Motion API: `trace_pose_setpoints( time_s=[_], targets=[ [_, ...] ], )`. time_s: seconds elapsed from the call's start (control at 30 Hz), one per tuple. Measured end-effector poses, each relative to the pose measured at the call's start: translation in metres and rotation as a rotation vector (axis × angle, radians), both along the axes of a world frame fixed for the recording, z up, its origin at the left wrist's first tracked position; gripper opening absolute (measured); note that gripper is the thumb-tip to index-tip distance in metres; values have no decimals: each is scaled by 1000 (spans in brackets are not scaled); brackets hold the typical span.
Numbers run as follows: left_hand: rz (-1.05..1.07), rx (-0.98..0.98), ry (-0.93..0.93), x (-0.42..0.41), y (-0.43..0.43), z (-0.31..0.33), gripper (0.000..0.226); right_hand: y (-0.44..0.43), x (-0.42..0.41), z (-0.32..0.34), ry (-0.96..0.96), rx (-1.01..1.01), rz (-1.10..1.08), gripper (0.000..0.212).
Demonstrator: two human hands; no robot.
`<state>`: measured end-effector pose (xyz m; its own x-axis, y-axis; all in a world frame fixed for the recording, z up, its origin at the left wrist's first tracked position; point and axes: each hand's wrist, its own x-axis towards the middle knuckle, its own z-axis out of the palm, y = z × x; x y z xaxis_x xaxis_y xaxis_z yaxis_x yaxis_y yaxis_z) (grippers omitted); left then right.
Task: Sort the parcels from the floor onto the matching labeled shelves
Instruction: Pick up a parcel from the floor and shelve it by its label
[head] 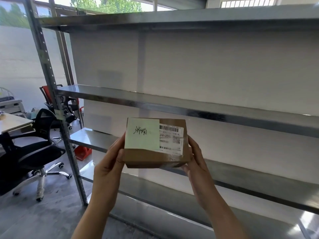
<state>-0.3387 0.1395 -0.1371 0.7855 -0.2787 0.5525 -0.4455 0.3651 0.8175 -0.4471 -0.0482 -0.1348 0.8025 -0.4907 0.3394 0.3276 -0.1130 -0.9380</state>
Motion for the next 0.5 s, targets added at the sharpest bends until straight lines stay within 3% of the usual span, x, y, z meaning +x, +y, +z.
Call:
trace_pose_setpoints(
  time_s=[0.2, 0.5],
  targets=[
    [-142, -157, 232, 2, -11, -9, 37, 5, 10, 2, -55, -19, 18, 41],
    [-90, -197, 244, 8, -46, -19, 28, -21, 36, -10, -94, 125, 25, 42]
  ],
)
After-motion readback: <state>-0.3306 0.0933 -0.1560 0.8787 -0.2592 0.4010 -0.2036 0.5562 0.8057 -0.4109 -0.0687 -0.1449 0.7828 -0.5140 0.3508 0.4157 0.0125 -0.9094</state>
